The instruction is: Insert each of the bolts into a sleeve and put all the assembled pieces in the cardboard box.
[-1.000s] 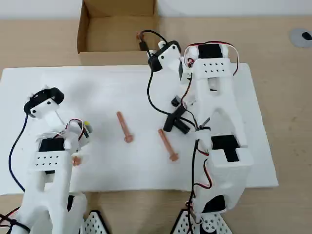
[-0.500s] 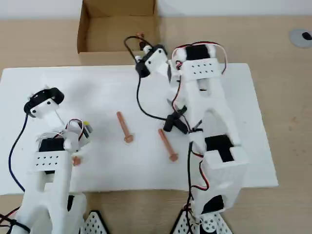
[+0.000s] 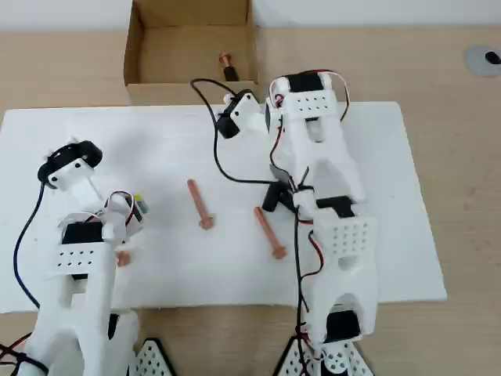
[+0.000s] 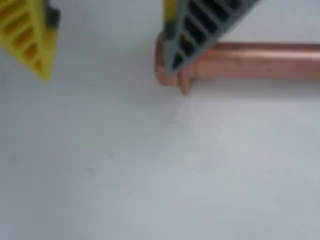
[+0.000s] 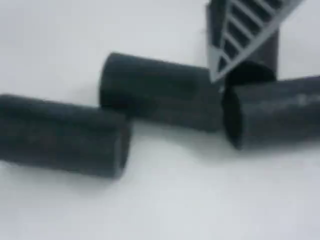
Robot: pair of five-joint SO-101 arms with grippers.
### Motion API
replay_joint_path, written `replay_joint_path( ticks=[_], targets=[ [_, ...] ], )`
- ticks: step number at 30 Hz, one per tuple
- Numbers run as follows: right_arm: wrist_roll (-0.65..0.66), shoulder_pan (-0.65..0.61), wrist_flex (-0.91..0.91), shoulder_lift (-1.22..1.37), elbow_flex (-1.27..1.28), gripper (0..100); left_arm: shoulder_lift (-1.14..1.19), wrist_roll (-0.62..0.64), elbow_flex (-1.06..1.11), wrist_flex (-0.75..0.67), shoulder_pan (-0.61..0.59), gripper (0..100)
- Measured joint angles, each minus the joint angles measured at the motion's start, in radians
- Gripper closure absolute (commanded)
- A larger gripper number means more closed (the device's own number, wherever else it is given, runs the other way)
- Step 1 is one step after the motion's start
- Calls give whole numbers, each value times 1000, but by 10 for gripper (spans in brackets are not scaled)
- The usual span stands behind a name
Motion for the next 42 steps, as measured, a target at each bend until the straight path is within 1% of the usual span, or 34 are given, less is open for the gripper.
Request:
replay_joint_path(
  ticks=[13, 22, 26, 28, 36, 39, 42],
  targets=[
    [15, 21, 6, 69, -18, 627, 5, 0, 0, 0, 0, 836],
    [14, 23, 6, 71, -11, 627, 6, 0, 0, 0, 0, 836],
    [20, 26, 6, 25, 34, 627, 6, 0, 0, 0, 0, 836],
    [25, 15, 6, -14, 68, 627, 6, 0, 0, 0, 0, 836],
    [25, -110, 6, -147, 71, 627, 2, 0, 0, 0, 0, 836],
    [34, -117, 6, -149, 44, 627, 2, 0, 0, 0, 0, 836],
    [87, -106, 6, -149, 31, 627, 2, 0, 0, 0, 0, 836]
  ],
)
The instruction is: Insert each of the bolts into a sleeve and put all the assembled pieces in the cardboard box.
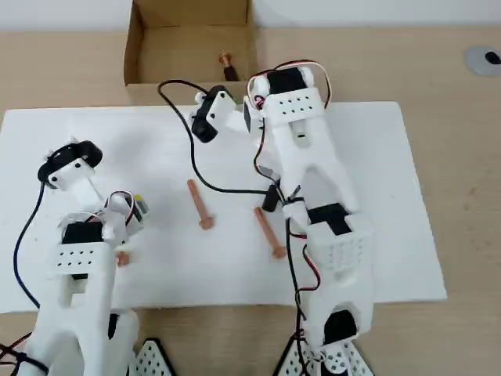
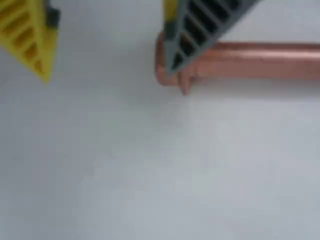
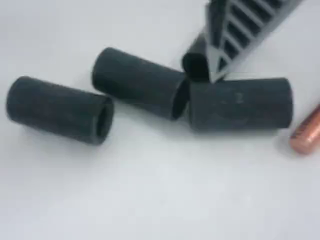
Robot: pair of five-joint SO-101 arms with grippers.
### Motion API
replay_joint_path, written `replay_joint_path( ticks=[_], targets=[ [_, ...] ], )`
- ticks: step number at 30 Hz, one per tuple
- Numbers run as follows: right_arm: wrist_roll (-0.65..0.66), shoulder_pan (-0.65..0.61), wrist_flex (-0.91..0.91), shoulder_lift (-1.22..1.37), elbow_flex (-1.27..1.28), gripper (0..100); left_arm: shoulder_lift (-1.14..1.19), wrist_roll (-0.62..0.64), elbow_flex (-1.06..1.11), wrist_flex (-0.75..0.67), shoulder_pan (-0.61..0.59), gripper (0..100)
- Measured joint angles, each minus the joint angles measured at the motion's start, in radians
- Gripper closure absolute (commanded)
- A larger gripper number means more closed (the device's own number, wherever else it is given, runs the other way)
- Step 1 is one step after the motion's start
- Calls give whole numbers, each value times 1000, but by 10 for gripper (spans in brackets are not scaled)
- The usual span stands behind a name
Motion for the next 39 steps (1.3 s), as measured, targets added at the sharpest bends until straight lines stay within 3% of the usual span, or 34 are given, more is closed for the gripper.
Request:
replay_joint_path(
  ticks=[6, 12, 19, 27, 39],
  targets=[
    [123, 87, 0, 117, -155, 640, 0, 0, 0, 0, 0, 836],
    [338, 95, 0, 180, -287, 752, 0, 0, 0, 0, 0, 836],
    [371, 95, 0, 209, -284, 653, 0, 0, 0, 0, 0, 836],
    [393, 123, 0, 210, -135, 650, 0, 0, 0, 0, 0, 836],
    [482, 124, 0, 233, -121, 652, 3, 0, 0, 0, 0, 836]
  ],
)
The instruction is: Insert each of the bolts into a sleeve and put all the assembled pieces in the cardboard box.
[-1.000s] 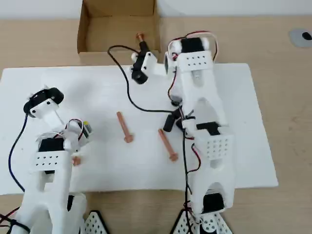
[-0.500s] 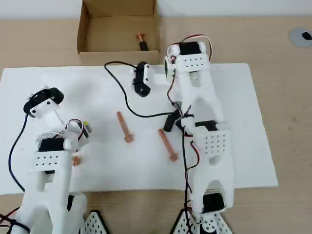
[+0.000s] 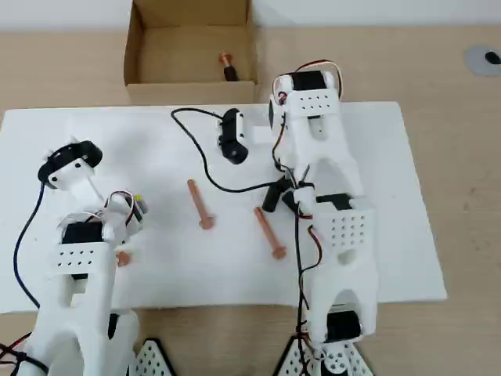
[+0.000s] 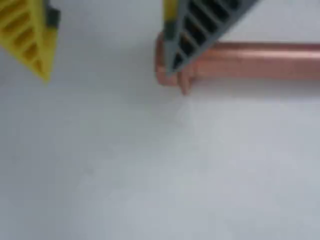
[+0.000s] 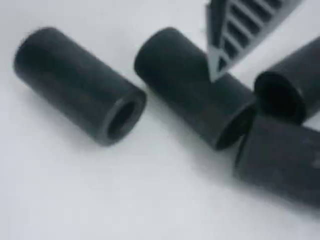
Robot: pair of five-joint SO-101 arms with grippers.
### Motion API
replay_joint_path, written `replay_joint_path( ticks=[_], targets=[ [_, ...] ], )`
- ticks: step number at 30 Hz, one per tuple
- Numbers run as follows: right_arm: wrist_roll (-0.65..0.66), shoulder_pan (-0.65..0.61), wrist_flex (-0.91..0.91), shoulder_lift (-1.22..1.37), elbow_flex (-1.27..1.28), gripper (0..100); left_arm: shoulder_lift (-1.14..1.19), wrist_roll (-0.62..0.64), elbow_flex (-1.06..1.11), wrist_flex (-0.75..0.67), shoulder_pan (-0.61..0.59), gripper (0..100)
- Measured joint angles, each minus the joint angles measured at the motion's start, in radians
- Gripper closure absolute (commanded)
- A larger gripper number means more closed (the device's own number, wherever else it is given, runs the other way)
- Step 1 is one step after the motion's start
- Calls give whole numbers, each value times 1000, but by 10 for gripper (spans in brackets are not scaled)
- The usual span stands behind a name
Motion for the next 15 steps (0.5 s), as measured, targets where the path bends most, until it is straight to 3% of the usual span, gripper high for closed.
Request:
replay_joint_path(
  ticks=[15],
  targets=[
    [18, 2, 0, 222, -262, 652, -2, 0, 0, -2, 0, 836]
  ],
)
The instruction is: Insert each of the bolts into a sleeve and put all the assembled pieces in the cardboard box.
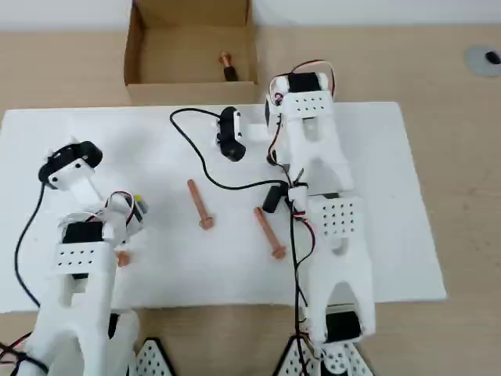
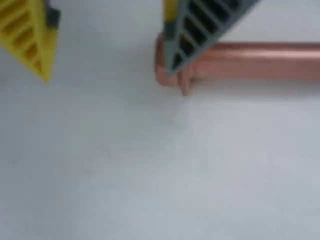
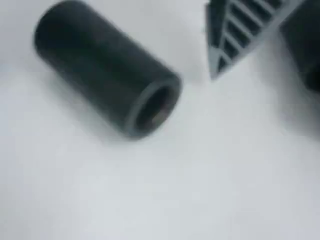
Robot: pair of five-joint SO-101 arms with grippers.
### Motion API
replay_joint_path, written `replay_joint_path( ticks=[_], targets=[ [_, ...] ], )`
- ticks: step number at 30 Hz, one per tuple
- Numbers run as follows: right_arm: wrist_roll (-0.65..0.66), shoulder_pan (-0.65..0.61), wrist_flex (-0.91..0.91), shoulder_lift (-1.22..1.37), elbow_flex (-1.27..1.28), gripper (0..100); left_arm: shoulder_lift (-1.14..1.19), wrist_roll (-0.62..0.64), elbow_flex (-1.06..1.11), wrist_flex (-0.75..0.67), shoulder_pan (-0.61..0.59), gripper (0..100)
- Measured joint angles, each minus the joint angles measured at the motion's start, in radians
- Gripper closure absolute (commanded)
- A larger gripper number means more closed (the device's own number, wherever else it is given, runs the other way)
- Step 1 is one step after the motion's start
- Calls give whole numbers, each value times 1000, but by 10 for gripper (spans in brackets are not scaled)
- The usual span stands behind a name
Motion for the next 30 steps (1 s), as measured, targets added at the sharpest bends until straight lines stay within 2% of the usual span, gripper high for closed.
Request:
replay_joint_path(
  ticks=[8, 15, 25, 30],
  targets=[
    [2, 5, 0, 0, 0, 655, 0, 0, 0, 2, 0, 836],
    [2, 5, -2, 0, -3, 737, 2, 0, 0, 0, 0, 836],
    [2, -2, -5, 2, -20, 745, 2, 0, 0, 0, 0, 836],
    [2, -2, -5, 6, -29, 837, 2, 0, 0, 0, 0, 836]
  ],
)
